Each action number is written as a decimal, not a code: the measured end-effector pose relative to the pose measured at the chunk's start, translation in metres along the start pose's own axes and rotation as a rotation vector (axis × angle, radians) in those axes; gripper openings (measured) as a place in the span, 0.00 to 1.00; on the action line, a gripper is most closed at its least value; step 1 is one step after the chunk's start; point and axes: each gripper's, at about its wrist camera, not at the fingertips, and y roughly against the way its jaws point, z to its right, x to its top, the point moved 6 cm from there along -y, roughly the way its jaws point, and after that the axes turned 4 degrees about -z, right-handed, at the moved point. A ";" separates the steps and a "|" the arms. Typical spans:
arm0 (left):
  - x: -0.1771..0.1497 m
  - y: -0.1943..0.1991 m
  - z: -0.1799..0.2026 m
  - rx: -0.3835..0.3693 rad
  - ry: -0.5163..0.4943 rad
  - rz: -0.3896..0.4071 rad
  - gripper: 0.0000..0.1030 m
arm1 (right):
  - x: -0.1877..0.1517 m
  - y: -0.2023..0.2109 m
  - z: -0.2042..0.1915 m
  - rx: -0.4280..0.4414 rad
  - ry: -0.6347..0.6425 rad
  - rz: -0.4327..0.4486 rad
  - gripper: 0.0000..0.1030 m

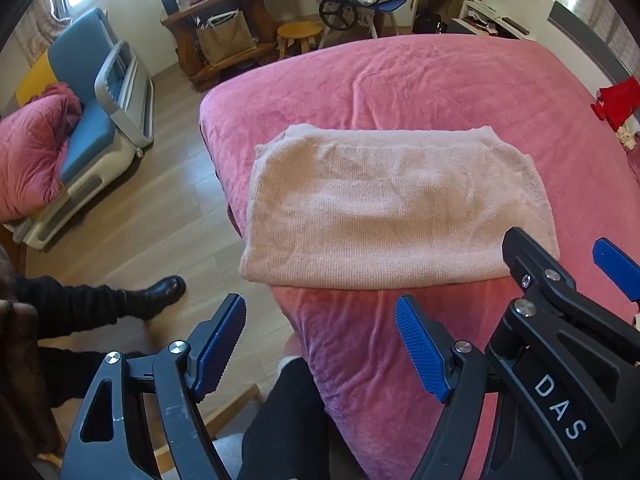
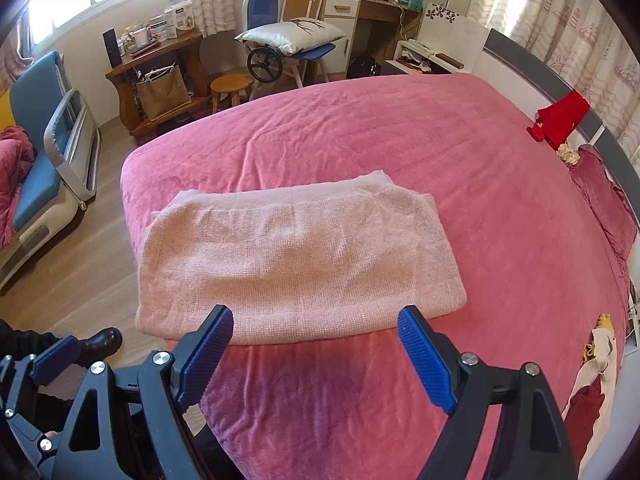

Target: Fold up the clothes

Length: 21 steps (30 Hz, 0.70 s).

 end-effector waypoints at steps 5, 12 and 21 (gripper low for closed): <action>-0.002 0.002 0.006 -0.030 -0.026 0.009 0.78 | -0.001 0.000 -0.002 0.004 0.000 -0.001 0.83; -0.002 0.005 0.008 -0.044 -0.042 0.032 0.77 | -0.001 0.005 -0.008 -0.007 0.024 0.014 0.83; -0.003 0.007 0.009 -0.061 -0.049 0.047 0.78 | 0.000 0.007 -0.006 -0.021 0.027 0.032 0.83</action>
